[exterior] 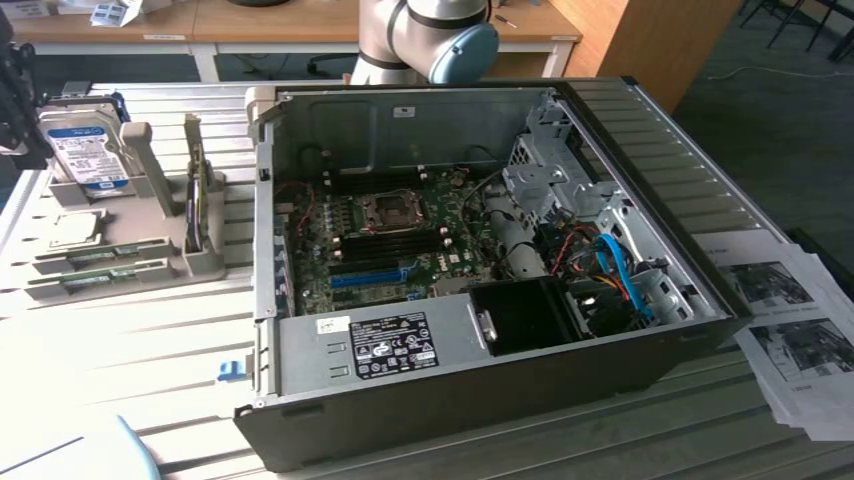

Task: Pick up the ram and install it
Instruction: 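Pick up the ram and move it above insertion slot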

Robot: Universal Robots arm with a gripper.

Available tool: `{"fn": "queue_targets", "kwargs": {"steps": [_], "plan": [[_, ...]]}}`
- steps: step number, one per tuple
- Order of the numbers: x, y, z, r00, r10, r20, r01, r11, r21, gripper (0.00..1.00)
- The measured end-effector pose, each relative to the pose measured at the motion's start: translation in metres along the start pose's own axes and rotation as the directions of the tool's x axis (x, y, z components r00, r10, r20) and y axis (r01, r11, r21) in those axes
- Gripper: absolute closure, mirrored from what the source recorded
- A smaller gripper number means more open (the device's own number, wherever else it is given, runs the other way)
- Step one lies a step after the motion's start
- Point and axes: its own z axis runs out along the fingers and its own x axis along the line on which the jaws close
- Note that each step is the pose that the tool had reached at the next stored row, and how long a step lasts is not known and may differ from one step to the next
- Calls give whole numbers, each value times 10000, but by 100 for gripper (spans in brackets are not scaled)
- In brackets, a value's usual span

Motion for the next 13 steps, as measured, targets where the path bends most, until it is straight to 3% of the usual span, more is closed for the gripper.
{"fn": "queue_targets", "kwargs": {"steps": [13], "plan": [[210,-19,-6,10000,1,0,-1,10000,-1,77]]}}
